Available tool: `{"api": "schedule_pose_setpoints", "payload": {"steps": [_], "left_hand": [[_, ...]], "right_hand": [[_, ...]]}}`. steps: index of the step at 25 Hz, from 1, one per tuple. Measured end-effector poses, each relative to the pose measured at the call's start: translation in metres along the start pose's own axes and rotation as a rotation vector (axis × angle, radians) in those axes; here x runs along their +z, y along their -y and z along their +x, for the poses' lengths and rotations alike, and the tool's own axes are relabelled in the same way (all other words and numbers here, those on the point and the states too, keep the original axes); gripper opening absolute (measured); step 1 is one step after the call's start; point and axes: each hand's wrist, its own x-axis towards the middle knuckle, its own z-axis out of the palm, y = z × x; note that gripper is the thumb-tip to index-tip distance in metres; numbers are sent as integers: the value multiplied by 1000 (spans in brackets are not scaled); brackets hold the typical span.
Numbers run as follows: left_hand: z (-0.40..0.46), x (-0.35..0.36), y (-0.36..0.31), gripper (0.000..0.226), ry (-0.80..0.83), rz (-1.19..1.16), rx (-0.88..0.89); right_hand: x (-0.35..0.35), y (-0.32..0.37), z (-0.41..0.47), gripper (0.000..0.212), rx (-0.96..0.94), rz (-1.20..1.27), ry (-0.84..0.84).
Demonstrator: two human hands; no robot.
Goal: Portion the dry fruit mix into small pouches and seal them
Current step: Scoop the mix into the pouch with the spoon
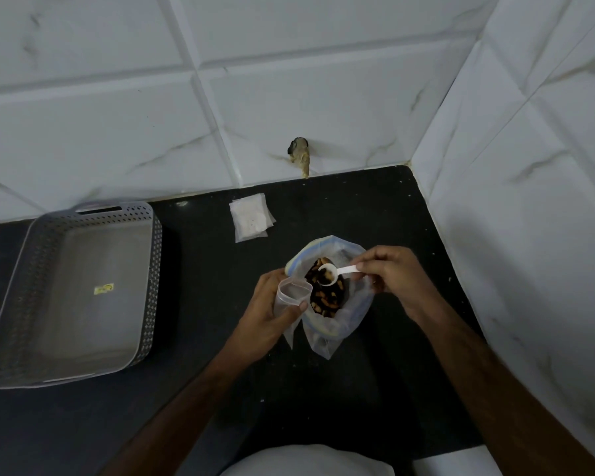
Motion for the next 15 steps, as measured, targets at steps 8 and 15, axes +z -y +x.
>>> {"api": "schedule_pose_setpoints", "payload": {"steps": [8,15], "left_hand": [[0,-1,-2,39,-27,111,53],[-4,-8,4,36,-56,94,65]], "right_hand": [[7,34,-49,15,-303,-90,37],[45,30,-56,12,-543,-466,29]]}}
